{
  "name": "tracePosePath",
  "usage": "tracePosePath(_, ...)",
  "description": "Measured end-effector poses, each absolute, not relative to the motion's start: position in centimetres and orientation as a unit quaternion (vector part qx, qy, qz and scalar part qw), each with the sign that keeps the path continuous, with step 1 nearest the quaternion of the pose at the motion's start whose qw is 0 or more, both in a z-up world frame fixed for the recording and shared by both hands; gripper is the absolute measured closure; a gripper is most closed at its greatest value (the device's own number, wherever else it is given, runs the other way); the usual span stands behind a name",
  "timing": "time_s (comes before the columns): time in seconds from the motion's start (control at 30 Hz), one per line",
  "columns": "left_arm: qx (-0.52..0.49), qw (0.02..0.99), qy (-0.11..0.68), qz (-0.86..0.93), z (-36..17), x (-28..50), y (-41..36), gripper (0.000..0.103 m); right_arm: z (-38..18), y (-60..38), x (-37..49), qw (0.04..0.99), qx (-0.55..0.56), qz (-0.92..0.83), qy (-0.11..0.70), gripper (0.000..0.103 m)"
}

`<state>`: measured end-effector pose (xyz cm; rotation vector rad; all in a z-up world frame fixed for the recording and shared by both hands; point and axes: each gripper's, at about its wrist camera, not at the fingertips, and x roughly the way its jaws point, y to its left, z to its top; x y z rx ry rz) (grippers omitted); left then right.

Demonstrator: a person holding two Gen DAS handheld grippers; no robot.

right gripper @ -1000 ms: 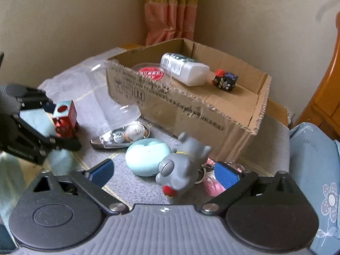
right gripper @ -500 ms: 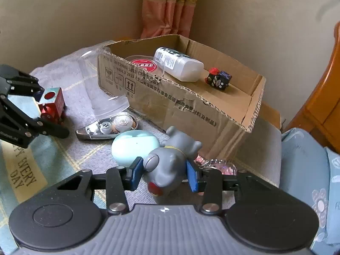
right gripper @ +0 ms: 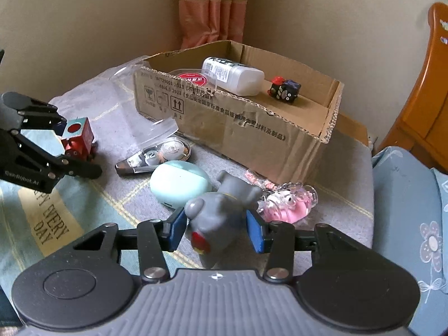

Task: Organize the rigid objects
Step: 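Grasp the red toy train with left tool while right tool grasps the grey elephant, then carry the train and elephant into the box and open both tools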

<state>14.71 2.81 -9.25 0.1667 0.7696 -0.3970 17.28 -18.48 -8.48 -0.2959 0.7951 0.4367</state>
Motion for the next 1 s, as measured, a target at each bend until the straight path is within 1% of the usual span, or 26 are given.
tracePosePath(0.13,0.082,0.904,0.374,-0.191,-9.1,14.8,2.9,0.047,-8.7,-18.2,17.5,0.889,-0.143,0.204,0.383,0.047)
tracePosePath(0.27,0.08,0.904,0.374,-0.193,-9.0,14.7,3.0,0.047,-9.0,-17.9,17.7,0.889,-0.145,0.195,0.388,0.047)
tracePosePath(0.33,0.077,0.903,0.377,-0.194,-8.9,14.8,3.0,0.048,-9.2,-17.9,17.7,0.889,-0.142,0.192,0.391,0.047)
tracePosePath(0.37,0.077,0.902,0.378,-0.195,-8.9,14.9,3.1,0.048,-9.2,-18.0,17.7,0.889,-0.138,0.193,0.392,0.05)
tracePosePath(0.63,0.095,0.893,0.388,-0.208,-8.0,14.5,3.4,0.048,-8.1,-18.2,17.1,0.891,-0.141,0.188,0.388,0.052)
tracePosePath(0.7,0.101,0.888,0.395,-0.213,-7.4,14.4,3.5,0.048,-7.6,-18.3,16.8,0.891,-0.142,0.189,0.387,0.055)
tracePosePath(1.0,0.134,0.864,0.424,-0.238,-4.5,13.7,4.1,0.048,-5.1,-18.6,15.8,0.891,-0.152,0.199,0.379,0.055)
